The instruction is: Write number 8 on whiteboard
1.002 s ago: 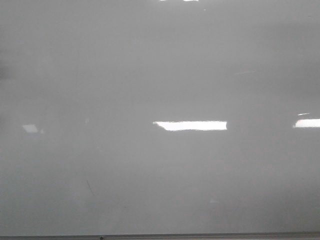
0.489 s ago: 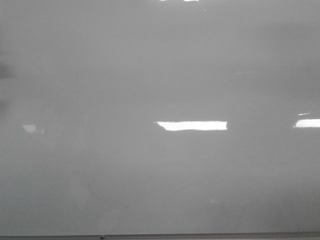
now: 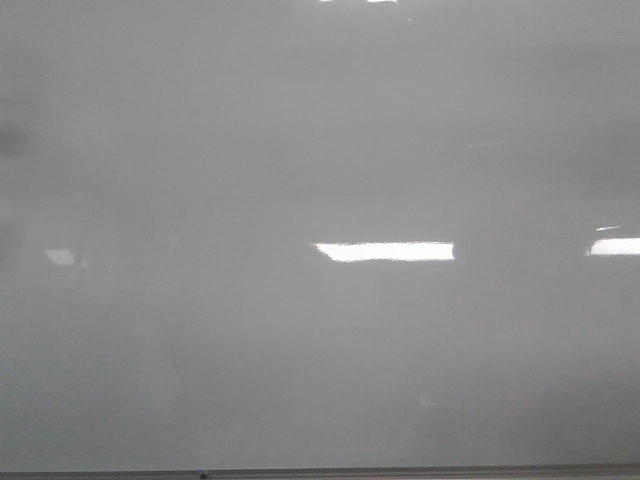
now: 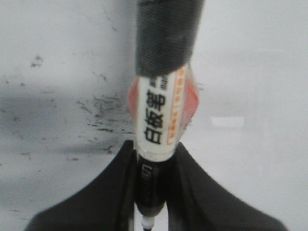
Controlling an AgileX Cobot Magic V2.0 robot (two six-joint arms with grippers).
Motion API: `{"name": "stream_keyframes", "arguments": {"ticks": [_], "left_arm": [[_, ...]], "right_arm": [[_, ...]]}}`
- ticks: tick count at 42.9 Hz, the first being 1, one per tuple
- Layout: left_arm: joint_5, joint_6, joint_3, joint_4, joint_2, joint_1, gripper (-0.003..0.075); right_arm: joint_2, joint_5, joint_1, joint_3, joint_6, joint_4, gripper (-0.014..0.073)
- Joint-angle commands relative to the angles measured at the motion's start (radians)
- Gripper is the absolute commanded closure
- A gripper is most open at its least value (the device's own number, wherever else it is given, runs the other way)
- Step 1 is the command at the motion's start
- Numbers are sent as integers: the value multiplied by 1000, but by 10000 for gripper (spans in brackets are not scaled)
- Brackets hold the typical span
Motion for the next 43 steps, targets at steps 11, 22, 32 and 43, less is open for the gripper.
{"name": "stream_keyframes", "arguments": {"ticks": [11,22,32,43], "left_arm": [[450,211,-231,-8,-156,-32,741],[666,527,-335,-119,-152,-201,741],[699,627,-339,-141,-106,-446,741],[689,708,-339,-138,-46,-681,741]], "right_arm": [[48,99,5,-154,-6,24,2],[142,147,13,-177,-53,84,2],[240,165,116,-195,-214,186,2],[356,272,364,-274,-518,263,2]]}}
